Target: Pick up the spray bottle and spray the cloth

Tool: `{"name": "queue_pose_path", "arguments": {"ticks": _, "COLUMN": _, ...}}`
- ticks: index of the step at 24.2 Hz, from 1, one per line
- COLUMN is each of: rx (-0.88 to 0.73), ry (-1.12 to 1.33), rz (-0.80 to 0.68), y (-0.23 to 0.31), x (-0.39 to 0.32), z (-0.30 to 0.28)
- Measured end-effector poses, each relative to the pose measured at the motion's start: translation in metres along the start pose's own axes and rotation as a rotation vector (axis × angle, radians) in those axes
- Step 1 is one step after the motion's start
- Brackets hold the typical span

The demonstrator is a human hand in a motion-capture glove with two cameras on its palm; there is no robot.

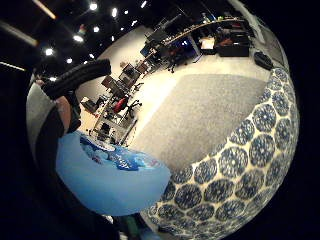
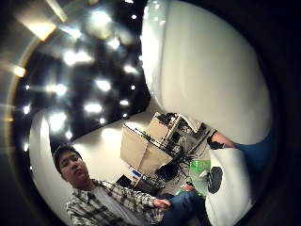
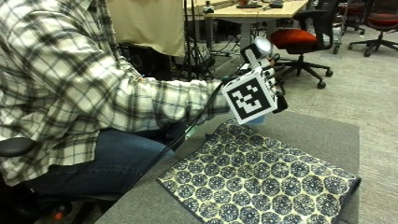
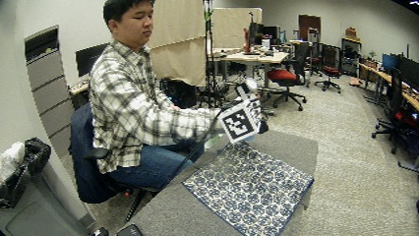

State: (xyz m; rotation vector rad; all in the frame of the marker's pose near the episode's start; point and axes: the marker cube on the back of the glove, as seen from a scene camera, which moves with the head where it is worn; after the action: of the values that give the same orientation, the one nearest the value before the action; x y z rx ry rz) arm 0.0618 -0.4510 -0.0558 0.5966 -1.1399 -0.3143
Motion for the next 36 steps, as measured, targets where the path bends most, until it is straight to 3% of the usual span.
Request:
{"name": "queue_pose_path", "arguments": {"ticks": 10, "rx": -0.153, "ry": 0.078, "rz": -0.056, "y": -0.002, "x": 0.057, "z": 0.041}}
{"name": "queue_pose_path", "arguments": {"ticks": 21, "rx": -0.198, "ry": 0.041, "rz": -0.021, "y": 0.004, "x": 0.064, "z": 0.04}}
{"name": "queue_pose_path", "arguments": {"ticks": 27, "rx": -0.284, "ry": 0.087, "rz": 0.087, "y": 0.039, "x": 0.054, "z": 0.009}}
{"name": "queue_pose_path", "arguments": {"ticks": 36, "rx": -0.377, "ry": 0.56, "rz": -0.021, "y": 0.098, "x": -0.027, "z": -0.09}}
